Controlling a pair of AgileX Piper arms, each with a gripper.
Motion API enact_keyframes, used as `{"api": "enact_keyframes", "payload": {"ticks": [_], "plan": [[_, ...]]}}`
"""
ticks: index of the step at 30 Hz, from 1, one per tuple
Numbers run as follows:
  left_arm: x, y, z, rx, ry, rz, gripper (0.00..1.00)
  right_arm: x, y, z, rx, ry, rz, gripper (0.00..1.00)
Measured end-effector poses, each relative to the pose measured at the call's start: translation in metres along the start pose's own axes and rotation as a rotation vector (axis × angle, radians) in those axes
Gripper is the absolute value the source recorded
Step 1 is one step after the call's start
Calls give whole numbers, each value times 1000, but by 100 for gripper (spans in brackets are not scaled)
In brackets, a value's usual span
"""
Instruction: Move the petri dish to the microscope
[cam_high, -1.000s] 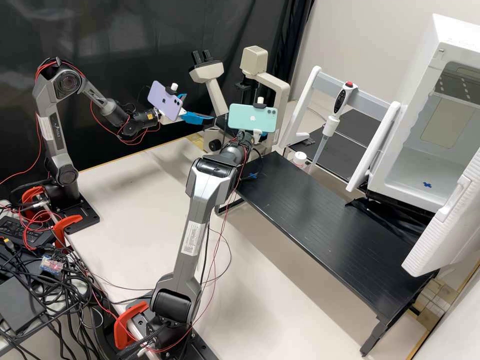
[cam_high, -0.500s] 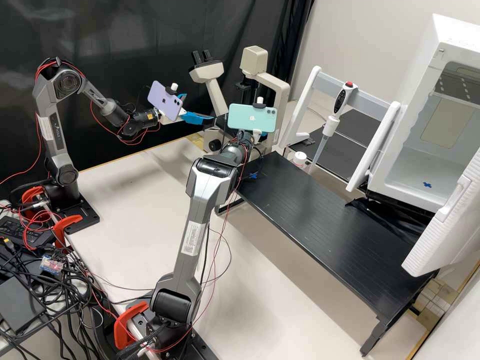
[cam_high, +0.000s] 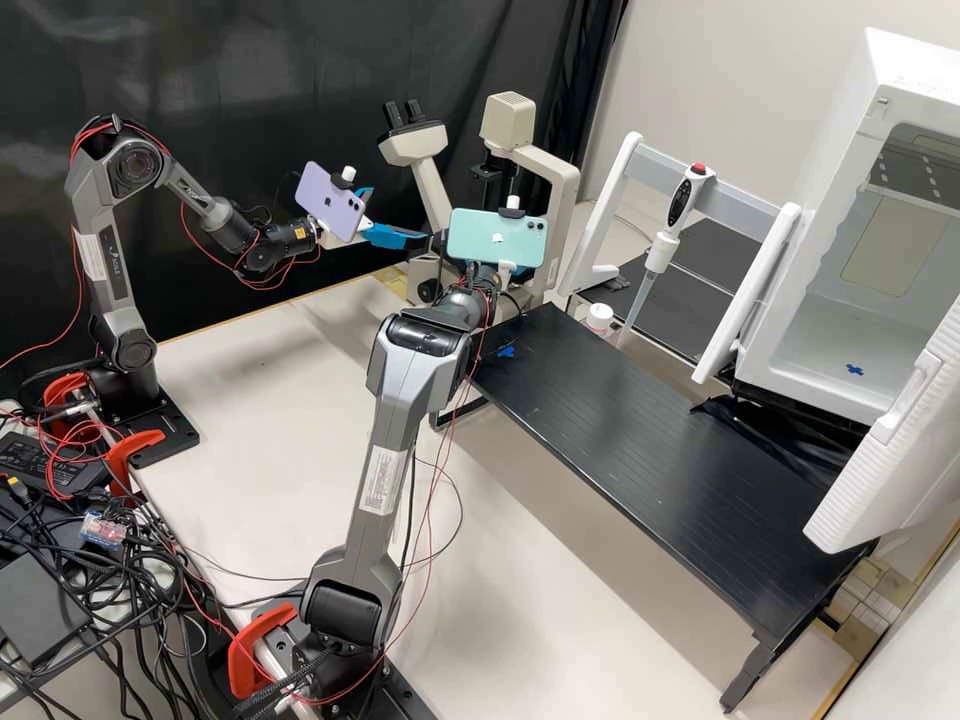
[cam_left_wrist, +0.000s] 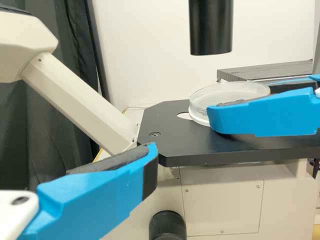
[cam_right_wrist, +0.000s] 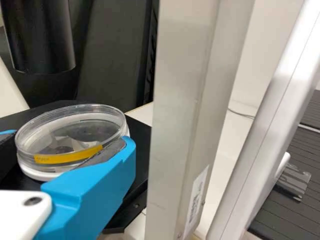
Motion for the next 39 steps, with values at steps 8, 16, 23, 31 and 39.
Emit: {"api": "enact_keyframes", "payload": {"ticks": [8, 16, 23, 31, 39], "plan": [[0, 0, 0, 0, 0, 0, 100, -1, -3, -3, -13, 18, -22, 100], [0, 0, 0, 0, 0, 0, 100, -1, -3, -3, -38, 21, -26, 100], [0, 0, 0, 0, 0, 0, 100, -2, -4, -2, -41, 20, -29, 100], [0, 0, 0, 0, 0, 2, 100, -15, -6, -2, -81, 22, -28, 100], [0, 0, 0, 0, 0, 2, 100, -43, -16, -6, -131, 41, -24, 100]]}}
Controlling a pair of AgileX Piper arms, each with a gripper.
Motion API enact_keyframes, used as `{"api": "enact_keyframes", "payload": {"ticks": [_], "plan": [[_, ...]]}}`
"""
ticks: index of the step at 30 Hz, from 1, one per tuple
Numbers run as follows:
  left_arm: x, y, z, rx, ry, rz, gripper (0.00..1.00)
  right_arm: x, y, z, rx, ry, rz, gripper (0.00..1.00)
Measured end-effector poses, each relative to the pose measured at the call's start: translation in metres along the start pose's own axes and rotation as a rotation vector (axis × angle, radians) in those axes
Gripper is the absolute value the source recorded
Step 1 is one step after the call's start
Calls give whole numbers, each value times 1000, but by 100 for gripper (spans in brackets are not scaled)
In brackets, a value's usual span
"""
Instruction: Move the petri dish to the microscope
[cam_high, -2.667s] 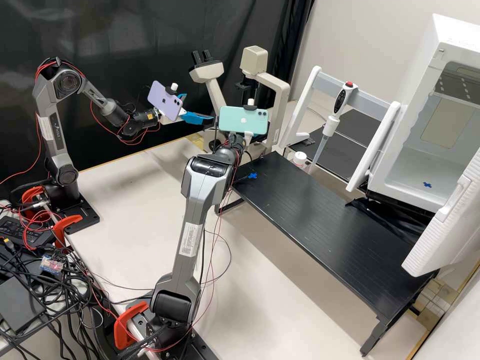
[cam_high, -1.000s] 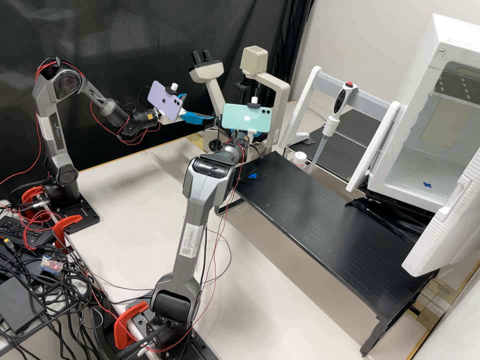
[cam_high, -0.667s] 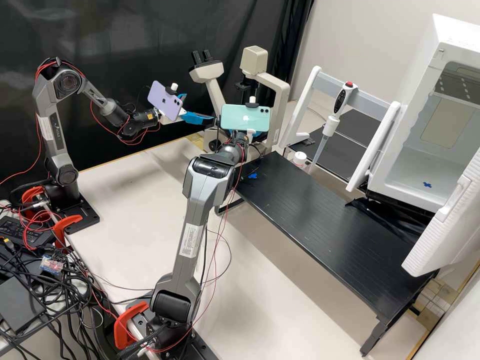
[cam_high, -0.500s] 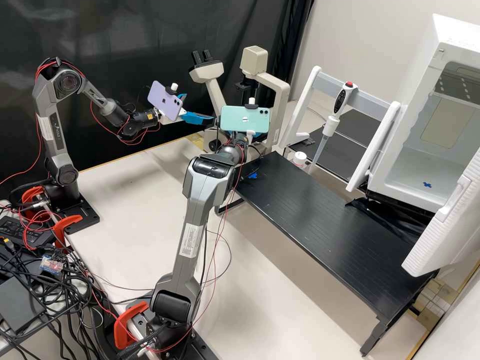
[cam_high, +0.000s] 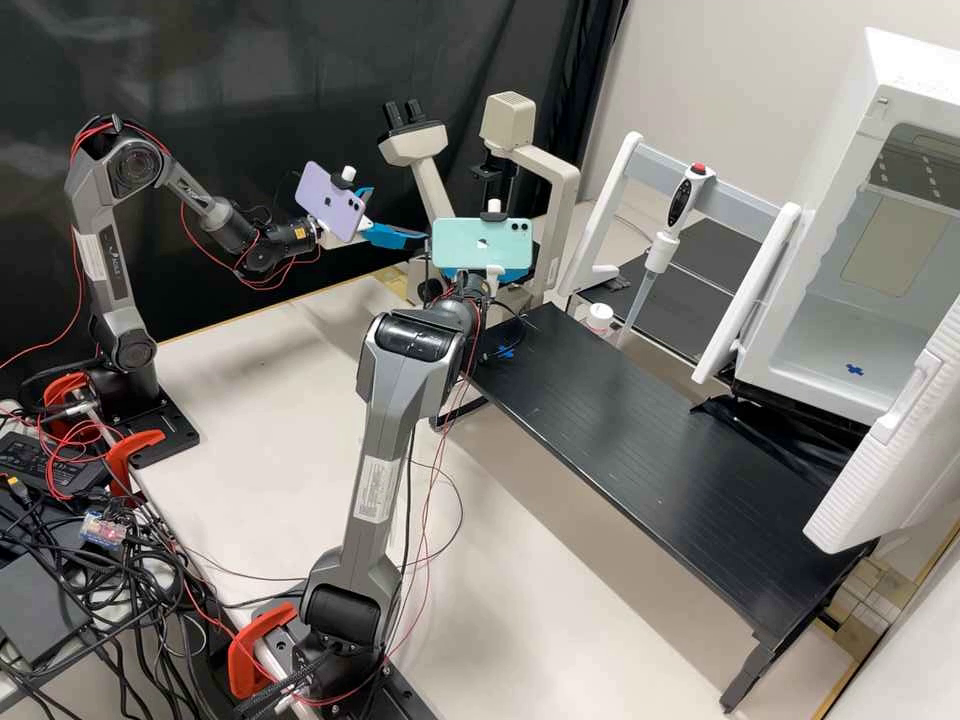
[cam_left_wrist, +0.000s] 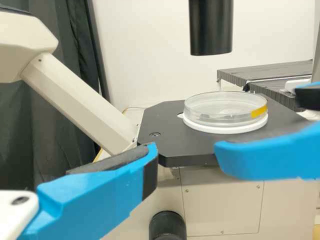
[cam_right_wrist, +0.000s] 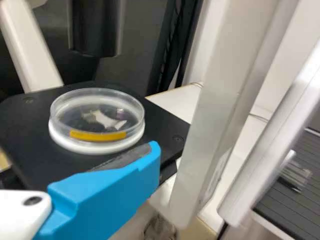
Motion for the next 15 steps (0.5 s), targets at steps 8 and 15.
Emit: {"api": "enact_keyframes", "payload": {"ticks": [8, 15], "plan": [[0, 0, 0, 0, 0, 0, 100, -41, -11, -14, -57, 79, 51, 100], [0, 0, 0, 0, 0, 2, 100, -79, -14, -13, -76, 141, 125, 100]]}}
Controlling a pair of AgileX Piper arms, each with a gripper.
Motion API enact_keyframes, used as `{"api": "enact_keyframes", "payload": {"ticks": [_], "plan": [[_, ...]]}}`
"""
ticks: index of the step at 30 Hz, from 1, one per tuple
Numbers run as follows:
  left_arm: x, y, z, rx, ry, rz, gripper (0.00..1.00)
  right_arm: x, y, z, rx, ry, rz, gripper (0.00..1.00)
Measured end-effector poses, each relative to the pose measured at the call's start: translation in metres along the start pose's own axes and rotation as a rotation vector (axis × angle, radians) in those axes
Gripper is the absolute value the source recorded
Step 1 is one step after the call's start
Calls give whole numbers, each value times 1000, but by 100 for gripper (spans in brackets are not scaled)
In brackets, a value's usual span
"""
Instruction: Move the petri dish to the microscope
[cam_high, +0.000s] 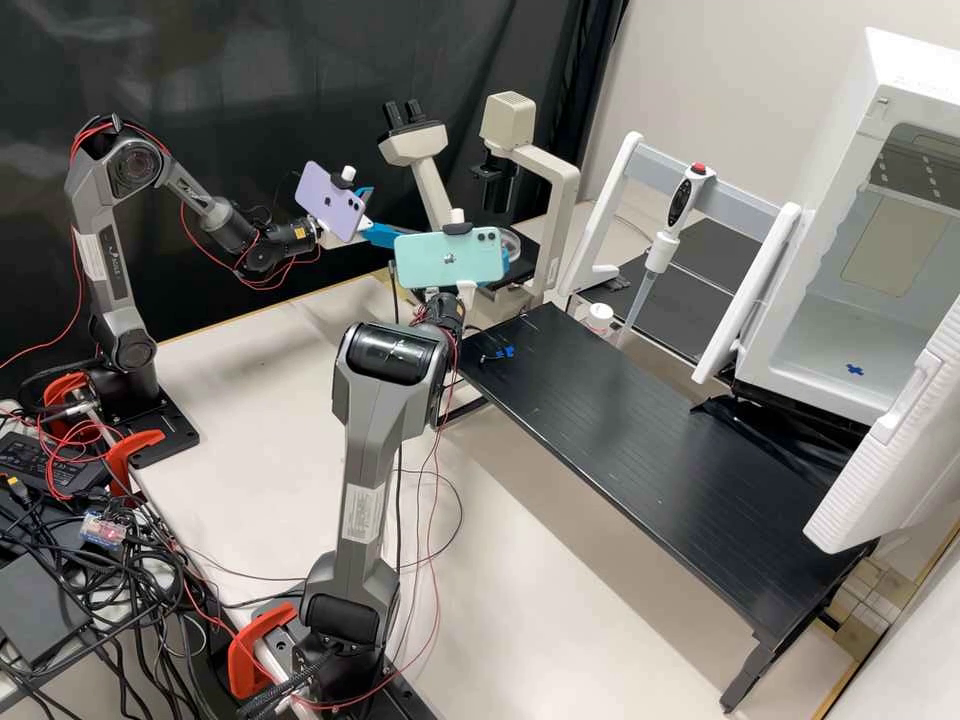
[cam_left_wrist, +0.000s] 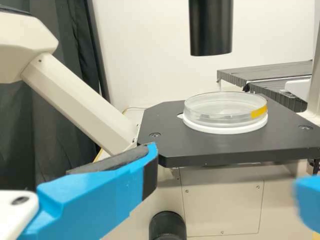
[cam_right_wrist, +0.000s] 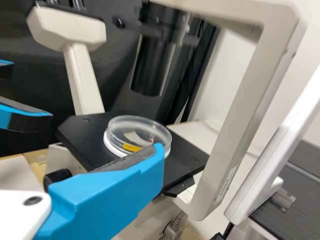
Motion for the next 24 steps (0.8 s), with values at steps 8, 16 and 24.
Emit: {"api": "enact_keyframes", "payload": {"ticks": [8, 16, 24], "plan": [[0, 0, 0, 0, 0, 3, 100, -51, 14, 24, -30, -61, 200, 100], [0, 0, 0, 0, 0, 3, 100, -106, 34, 57, -32, -189, 466, 100], [0, 0, 0, 0, 0, 3, 100, -129, 47, 93, 42, -307, 535, 100]]}}
